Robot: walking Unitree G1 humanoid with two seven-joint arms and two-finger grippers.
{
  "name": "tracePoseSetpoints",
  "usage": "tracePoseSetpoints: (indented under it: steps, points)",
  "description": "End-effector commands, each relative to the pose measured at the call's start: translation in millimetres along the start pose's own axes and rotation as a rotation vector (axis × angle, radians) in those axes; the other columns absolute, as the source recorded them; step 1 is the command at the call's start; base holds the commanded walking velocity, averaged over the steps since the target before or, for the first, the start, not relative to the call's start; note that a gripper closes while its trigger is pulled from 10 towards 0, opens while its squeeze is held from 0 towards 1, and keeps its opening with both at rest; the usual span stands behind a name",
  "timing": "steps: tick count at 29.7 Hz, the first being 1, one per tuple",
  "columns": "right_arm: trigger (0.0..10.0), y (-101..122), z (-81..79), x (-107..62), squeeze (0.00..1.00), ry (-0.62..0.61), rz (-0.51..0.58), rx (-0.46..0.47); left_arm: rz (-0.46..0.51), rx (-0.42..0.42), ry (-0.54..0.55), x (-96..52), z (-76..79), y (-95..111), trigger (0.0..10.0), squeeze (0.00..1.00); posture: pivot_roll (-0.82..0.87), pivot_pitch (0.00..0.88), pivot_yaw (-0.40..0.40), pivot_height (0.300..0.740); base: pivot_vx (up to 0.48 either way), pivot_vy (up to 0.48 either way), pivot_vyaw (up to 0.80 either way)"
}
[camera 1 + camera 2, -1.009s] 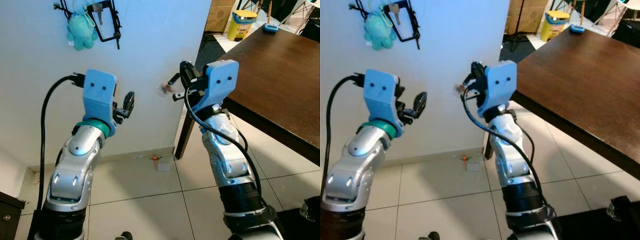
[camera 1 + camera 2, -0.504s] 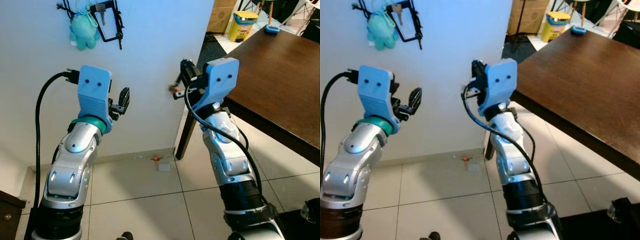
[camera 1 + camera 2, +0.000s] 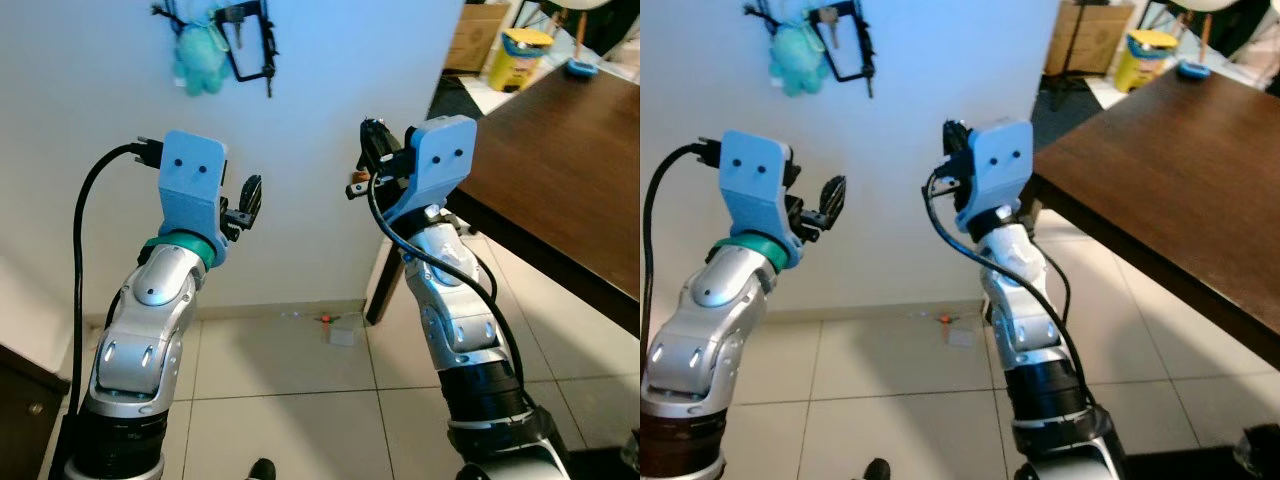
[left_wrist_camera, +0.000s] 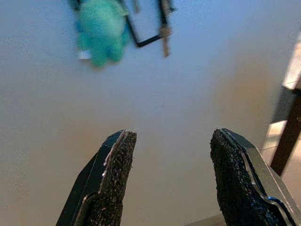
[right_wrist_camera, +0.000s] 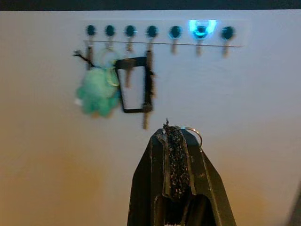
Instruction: Hang keys on a hook
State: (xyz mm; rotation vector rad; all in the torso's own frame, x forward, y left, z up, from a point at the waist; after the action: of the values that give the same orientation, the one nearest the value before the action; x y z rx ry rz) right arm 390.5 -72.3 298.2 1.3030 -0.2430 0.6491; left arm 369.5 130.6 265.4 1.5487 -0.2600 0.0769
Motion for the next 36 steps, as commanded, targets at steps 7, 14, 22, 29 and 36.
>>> tracePoseSetpoints:
  steps: [7, 14, 22, 29, 36]
  points:
    - [10.0, -4, 3.6, 1.5, 0.0, -0.018, -0.019, -0.015, 0.003, 0.022, 0.011, -1.1, 0.8, -2, 10.0, 0.0, 0.0, 0.1, 0.071, 0.74, 0.0, 0.0, 0.77]
    - [10.0, -2, 8.8, 1.8, 0.0, -0.031, -0.014, -0.024, 0.017, 0.029, -0.006, 1.8, 9.0, -1, 10.0, 0.0, -0.02, 0.094, 0.07, 0.74, 0.0, 0.0, 0.77]
    - [10.0, -3, 12.1, 1.5, 0.0, -0.028, -0.017, -0.029, 0.026, 0.016, -0.008, 3.2, 13.3, -2, 10.0, 0.0, -0.04, 0.081, 0.053, 0.74, 0.0, 0.0, 0.52]
    - [10.0, -1, 11.5, 3.0, 0.0, -0.02, -0.006, -0.01, 0.032, 0.012, -0.005, 4.0, 14.0, -2, 10.0, 0.0, -0.04, 0.074, 0.047, 0.74, 0.0, 0.0, 0.0]
    - [10.0, 0, 8.8, 3.0, 0.0, -0.016, 0.001, 0.01, 0.038, 0.019, -0.003, 4.3, 11.7, -2, 10.0, 0.0, -0.04, 0.064, 0.051, 0.74, 0.0, 0.0, 0.0]
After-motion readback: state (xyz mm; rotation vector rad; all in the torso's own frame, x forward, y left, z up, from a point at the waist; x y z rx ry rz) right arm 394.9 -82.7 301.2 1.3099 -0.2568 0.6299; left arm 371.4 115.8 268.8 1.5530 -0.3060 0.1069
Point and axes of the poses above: a point about 5 cm out from each wrist's last joint towards the gripper, its own x axis pointing out of the wrist towards the gripper, its own y axis along the axis of the wrist's last joint, z = x × y, the point moved 6 cm from there along x, pointing out of the wrist towards the gripper, and after that the axes turned 9 degrees about -x, right-handed, at the moved point
